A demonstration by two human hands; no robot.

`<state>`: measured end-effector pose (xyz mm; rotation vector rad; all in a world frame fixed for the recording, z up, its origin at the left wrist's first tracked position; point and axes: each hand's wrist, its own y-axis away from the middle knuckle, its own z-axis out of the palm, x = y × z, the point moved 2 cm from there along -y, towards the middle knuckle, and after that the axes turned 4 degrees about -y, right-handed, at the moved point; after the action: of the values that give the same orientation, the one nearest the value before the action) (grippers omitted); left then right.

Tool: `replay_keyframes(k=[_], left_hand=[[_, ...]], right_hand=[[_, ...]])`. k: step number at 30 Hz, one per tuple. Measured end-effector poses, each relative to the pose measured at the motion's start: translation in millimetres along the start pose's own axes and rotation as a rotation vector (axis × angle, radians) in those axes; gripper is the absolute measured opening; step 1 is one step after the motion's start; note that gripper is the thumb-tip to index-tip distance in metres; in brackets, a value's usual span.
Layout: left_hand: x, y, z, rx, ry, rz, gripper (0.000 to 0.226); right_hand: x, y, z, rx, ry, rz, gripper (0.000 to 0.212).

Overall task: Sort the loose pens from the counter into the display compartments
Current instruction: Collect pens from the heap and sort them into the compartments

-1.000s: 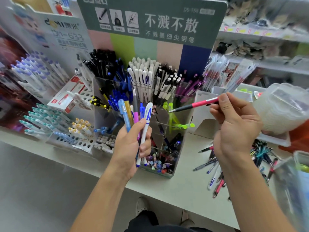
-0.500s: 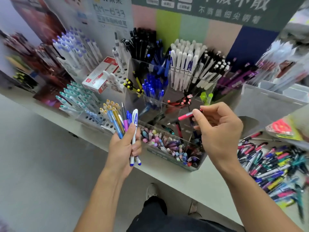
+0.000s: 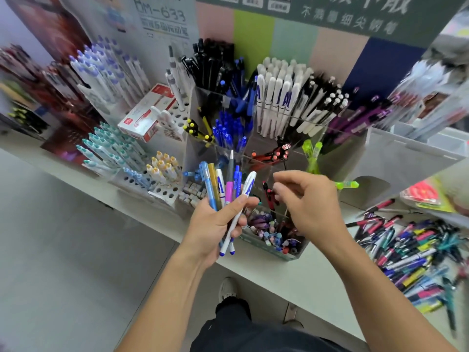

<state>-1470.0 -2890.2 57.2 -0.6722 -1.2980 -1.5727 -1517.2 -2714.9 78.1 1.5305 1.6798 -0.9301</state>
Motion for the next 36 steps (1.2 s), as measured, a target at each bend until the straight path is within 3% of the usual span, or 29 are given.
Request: replay_keyframes(k=[2, 5, 11, 15, 18, 21, 25, 28, 31, 34, 36], left_hand=[[0.8, 0.3, 5.4, -0.058, -0.001, -0.004, 0.028], [-0.2, 3.2, 18.9, -0.156, -0.032, -0.013, 0.009], [0.1, 5.0, 25.2, -0.045, -0.131, -0.074, 0.031], [3.5, 8.1, 26.7, -0.132, 0.021, -0.143, 0.036], [9.7, 13.6, 33.4, -0.255, 0.049, -0.138, 0.032], [15.0, 18.7, 39.2, -0.312, 0.021, -0.119, 0.031], [27.2, 13.8, 34.5, -0.224, 0.102, 0.001, 0.030], [41.0, 6.4, 24.2, -0.107, 0.062, 0.102, 0.031], [51.9, 1.4, 14.8, -0.005, 0.020, 0.133, 0.025], [56.0, -1.9, 9.4, 0.020, 0.064, 0.119, 0.039], [58.3, -3.3, 7.7, 0.011, 0.085, 0.120, 0.036]], right_hand=[[-13.3, 4.7, -8.1, -0.095, -0.318, 0.144, 0.007], [-20.6, 7.8, -10.6, -0.177, -0.476, 0.222, 0.008], [-20.1, 1.7, -42.2, -0.035, -0.752, 0.262, 0.013], [-25.8, -3.2, -67.1, 0.062, -0.588, 0.161, 0.019], [-26.6, -4.3, -58.6, -0.060, -0.462, 0.175, 0.015], [-28.9, -3.7, -44.8, -0.111, -0.543, 0.187, 0.012], [-48.1, -22.3, -67.8, 0.261, -0.725, -0.015, 0.013], [-67.9, -47.1, -85.7, 0.433, -0.618, -0.292, 0.015], [-89.8, -67.5, -80.7, 0.455, -0.413, -0.474, 0.016], [-106.8, -85.7, -59.7, 0.351, -0.232, -0.527, 0.015], [-115.4, -96.1, -46.7, 0.284, -0.161, -0.536, 0.015]])
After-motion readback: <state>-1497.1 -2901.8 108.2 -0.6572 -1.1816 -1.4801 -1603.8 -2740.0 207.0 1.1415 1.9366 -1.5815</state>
